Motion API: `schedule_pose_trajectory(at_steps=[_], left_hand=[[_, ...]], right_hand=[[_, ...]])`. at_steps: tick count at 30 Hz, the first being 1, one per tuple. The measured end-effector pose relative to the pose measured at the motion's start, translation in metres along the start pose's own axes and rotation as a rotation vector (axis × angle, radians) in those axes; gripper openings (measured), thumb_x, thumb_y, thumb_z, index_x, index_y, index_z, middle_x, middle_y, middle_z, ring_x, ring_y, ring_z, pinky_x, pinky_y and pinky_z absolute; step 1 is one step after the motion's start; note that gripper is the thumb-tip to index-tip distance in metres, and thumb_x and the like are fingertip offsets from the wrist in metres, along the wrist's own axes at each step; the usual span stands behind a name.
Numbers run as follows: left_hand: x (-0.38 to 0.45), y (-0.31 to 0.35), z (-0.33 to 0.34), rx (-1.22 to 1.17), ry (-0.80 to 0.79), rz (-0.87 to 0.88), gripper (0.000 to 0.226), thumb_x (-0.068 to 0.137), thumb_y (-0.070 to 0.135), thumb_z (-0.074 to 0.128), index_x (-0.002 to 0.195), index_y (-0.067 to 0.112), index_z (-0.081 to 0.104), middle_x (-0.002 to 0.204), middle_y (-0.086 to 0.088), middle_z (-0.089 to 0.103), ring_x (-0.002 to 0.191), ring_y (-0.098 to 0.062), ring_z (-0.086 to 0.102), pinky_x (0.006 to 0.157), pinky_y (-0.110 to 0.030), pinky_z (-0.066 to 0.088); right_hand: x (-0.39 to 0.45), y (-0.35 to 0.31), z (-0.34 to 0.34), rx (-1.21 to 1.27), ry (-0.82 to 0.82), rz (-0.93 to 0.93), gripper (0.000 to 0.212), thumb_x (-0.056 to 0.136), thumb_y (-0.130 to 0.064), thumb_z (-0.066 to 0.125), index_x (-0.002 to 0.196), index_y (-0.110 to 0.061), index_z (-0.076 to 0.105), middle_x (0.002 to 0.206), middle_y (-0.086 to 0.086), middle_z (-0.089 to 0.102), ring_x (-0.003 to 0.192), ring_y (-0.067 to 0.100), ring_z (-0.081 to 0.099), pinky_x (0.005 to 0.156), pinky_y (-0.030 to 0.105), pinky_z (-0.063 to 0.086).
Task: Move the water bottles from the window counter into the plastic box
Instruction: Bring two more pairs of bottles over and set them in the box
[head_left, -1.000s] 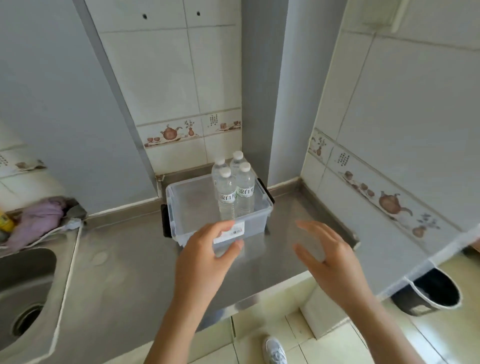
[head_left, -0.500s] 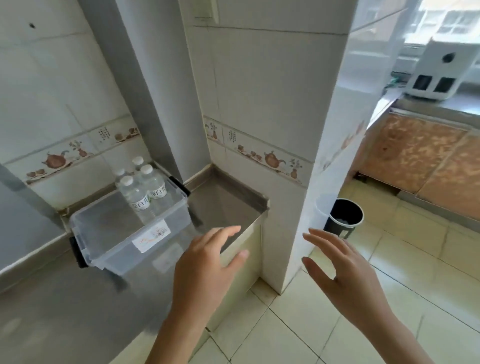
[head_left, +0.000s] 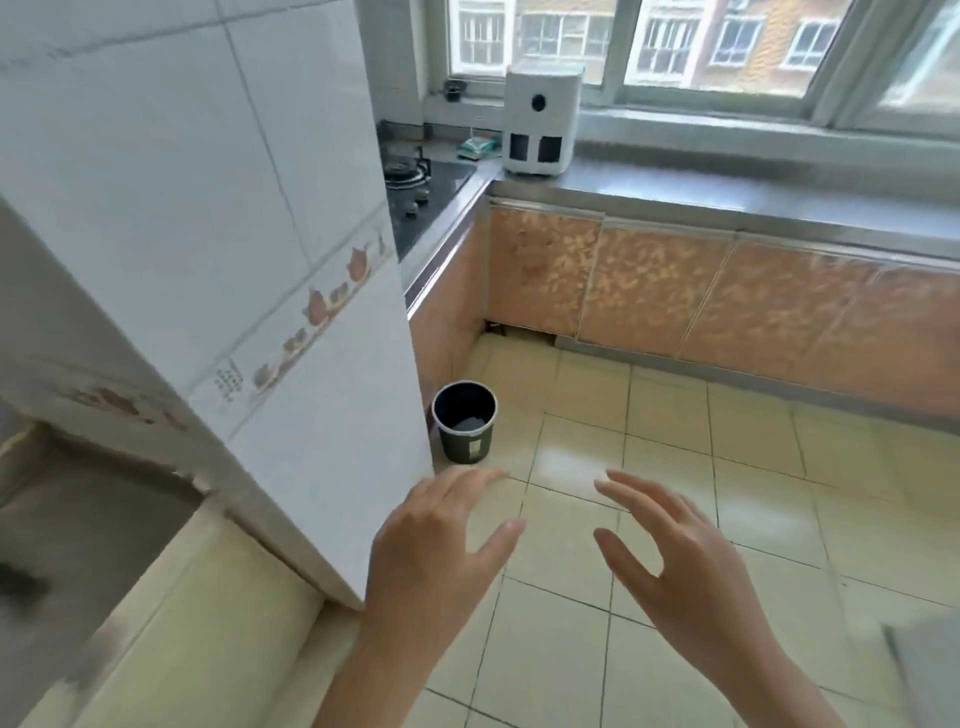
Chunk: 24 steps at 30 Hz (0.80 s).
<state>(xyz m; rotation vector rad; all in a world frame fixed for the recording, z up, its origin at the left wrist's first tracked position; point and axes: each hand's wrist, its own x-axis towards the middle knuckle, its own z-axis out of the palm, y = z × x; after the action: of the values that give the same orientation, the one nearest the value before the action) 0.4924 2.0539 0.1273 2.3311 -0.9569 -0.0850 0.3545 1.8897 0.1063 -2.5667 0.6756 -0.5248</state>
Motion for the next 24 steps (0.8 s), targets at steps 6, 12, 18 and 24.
schedule_pose_trajectory(at_steps=[6, 12, 18, 24], left_hand=[[0.074, 0.054, 0.056, -0.046, -0.104, 0.081, 0.042, 0.084, 0.046, 0.067, 0.124, 0.040, 0.060, 0.121, 0.023, 0.063, 0.113, 0.000, 0.056, 0.083, -0.020, 0.046], [0.176, 0.091, 0.113, -0.114, -0.180, 0.182, 0.050, 0.080, 0.061, 0.051, 0.124, 0.041, 0.061, 0.117, 0.023, 0.064, 0.105, -0.001, 0.060, 0.081, -0.025, 0.053], [0.311, 0.141, 0.170, -0.156, -0.256, 0.312, 0.050, 0.080, 0.058, 0.052, 0.122, 0.033, 0.064, 0.115, 0.018, 0.068, 0.102, -0.007, 0.064, 0.080, -0.033, 0.057], [0.430, 0.206, 0.223, -0.137, -0.368, 0.454, 0.044, 0.084, 0.053, 0.061, 0.124, 0.035, 0.062, 0.120, 0.021, 0.064, 0.111, -0.005, 0.060, 0.085, -0.033, 0.054]], right_hand=[[0.030, 0.081, -0.031, 0.039, 0.072, 0.134, 0.044, 0.084, -0.051, 0.047, 0.122, -0.035, 0.061, 0.130, -0.019, 0.057, 0.112, 0.011, 0.058, 0.086, 0.035, 0.051], [0.091, 0.157, -0.043, 0.034, 0.123, 0.264, 0.045, 0.083, -0.053, 0.046, 0.123, -0.037, 0.060, 0.130, -0.024, 0.055, 0.113, -0.002, 0.050, 0.085, 0.020, 0.043], [0.174, 0.230, -0.072, -0.041, 0.205, 0.382, 0.043, 0.084, -0.051, 0.047, 0.124, -0.037, 0.058, 0.133, -0.025, 0.052, 0.111, -0.005, 0.049, 0.082, 0.017, 0.041], [0.235, 0.298, -0.103, -0.078, 0.343, 0.507, 0.044, 0.083, -0.050, 0.047, 0.124, -0.037, 0.057, 0.132, -0.026, 0.051, 0.113, -0.006, 0.046, 0.082, 0.017, 0.040]])
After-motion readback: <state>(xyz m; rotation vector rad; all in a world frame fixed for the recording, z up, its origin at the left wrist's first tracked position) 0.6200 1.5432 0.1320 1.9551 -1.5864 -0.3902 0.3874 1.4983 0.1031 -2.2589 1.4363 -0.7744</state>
